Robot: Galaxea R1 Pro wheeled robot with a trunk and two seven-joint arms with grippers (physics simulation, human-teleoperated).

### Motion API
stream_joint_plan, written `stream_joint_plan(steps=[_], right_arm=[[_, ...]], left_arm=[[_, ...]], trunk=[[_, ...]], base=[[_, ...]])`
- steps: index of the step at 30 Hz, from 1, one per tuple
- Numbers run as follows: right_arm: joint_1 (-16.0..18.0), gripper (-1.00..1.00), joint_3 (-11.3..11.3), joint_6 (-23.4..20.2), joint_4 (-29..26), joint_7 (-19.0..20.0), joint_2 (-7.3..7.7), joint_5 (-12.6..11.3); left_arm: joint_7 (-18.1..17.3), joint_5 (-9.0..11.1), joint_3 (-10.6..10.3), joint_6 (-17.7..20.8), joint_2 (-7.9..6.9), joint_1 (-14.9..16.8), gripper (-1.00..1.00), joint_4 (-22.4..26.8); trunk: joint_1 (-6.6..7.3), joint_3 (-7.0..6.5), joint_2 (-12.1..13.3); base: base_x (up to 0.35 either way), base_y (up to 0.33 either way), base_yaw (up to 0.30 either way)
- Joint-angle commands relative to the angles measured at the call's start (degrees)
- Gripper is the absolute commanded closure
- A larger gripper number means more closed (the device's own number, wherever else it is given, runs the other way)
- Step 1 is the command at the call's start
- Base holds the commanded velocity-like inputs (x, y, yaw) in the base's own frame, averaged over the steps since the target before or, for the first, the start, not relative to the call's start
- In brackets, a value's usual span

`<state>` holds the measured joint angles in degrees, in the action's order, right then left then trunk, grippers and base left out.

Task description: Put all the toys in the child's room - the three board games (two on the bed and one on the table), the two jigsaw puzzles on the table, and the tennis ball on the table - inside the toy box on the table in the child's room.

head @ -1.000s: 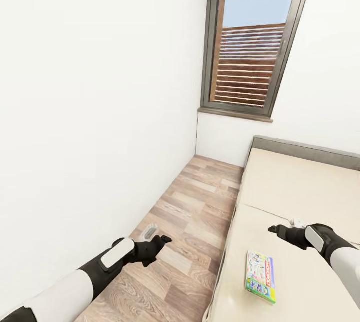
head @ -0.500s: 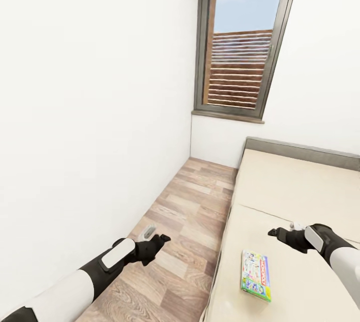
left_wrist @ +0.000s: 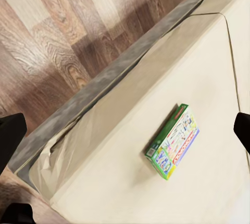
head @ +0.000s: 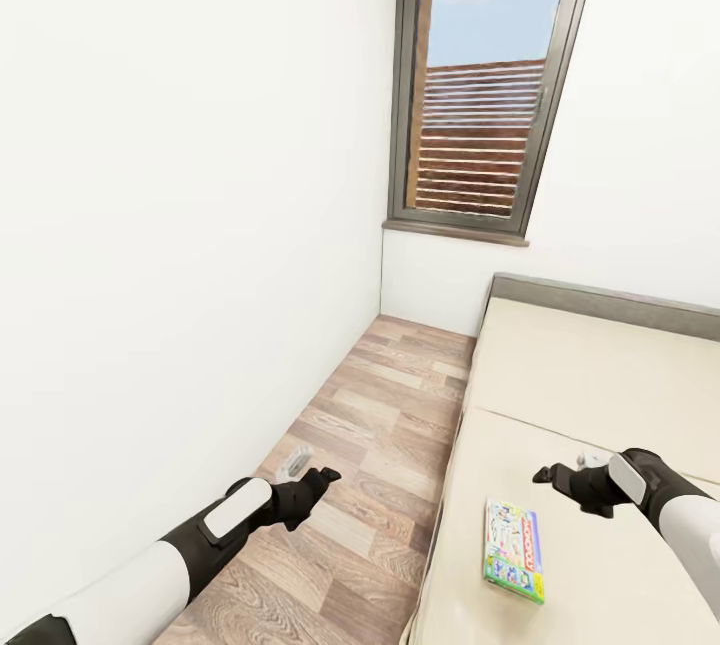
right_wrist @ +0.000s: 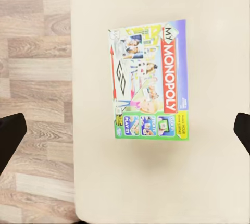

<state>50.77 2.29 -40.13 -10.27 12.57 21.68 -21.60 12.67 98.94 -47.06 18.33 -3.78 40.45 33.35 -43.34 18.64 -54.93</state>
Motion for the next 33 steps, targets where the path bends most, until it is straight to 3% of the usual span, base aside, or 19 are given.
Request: stream_joint_plan(steps=[1,33], right_arm=[[0.0,-1.0,0.2,-0.4,-0.1,0.3,0.01,0.3],[0.0,-1.0,0.3,-0.3,0.1,0.4,0.01,0.2]], left_arm=[[0.4,0.4,-0.3,-0.2,0.08,0.1,-1.0,0.1],[0.3,0.2,-0.3,-0.1,0.41,0.1,-1.0,0.1]], trunk=[[-0.23,0.26,-0.5],[-7.26,6.0,-13.3]], base=[[0.0,0.0,0.0],[0.0,0.0,0.0]])
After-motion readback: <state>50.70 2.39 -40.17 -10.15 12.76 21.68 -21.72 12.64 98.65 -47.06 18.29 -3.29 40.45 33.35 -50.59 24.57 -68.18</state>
